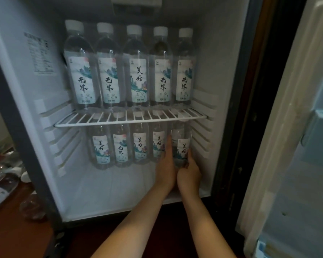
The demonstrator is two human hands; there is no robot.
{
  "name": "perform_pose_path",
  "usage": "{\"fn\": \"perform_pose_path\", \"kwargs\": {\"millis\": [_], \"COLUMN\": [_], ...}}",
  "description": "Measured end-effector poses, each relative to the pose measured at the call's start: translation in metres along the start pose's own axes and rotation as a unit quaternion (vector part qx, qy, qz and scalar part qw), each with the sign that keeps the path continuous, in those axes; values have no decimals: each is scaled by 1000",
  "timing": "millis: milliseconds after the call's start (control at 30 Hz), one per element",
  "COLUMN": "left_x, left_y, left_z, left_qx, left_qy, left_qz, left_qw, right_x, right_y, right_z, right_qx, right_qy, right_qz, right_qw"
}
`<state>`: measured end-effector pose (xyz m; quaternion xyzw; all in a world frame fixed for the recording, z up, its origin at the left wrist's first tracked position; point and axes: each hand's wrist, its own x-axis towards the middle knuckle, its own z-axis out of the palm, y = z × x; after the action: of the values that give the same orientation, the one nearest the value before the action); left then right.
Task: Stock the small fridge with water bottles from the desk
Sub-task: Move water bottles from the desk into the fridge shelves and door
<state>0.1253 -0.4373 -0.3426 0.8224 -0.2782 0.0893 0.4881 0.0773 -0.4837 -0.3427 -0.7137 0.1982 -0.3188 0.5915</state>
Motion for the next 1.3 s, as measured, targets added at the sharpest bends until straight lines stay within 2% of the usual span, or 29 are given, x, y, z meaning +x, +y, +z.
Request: {"fn": "perform_pose_path", "kwargs": {"millis": [133, 233, 333, 500, 667, 800, 900, 1000, 1100, 1200, 1300], "left_x": [-6, -22, -42, -84, -146, -190, -202, -195, -177, -160, -148], "left_y": [1, 0, -10, -19, -41, -76, -95, -110, -128, -142, -151], "left_z": [-13, -29, -51, -99, -160, -211, -244, -266, -278, -283, -287], "left_qx": [-26, -43, -23, -70, -38, -59, -28, 35, 50, -36, -162], "left_qy": [-54, -45, -21, 48, 141, 267, 302, 273, 196, 156, 149], "left_qz": [-33, -52, -75, -77, -65, -107, -138, -178, -250, -289, -318], "left_qw": [998, 997, 997, 993, 987, 956, 943, 945, 947, 944, 922], "right_x": [-12, -29, -46, -80, -124, -160, -184, -196, -199, -195, -184], "right_y": [-3, -9, -17, -35, -45, -51, -53, -59, -59, -57, -57], "right_z": [3, 10, 22, 45, 78, 107, 140, 173, 207, 238, 260], "right_qx": [-1, -5, -15, -20, 4, -7, -56, -116, -138, -151, -150], "right_qy": [46, 84, 71, -43, -177, -298, -406, -445, -424, -372, -334], "right_qz": [21, 12, -8, -29, -16, -5, -19, -65, -53, 0, 85], "right_qw": [999, 996, 997, 998, 984, 955, 912, 885, 894, 916, 927]}}
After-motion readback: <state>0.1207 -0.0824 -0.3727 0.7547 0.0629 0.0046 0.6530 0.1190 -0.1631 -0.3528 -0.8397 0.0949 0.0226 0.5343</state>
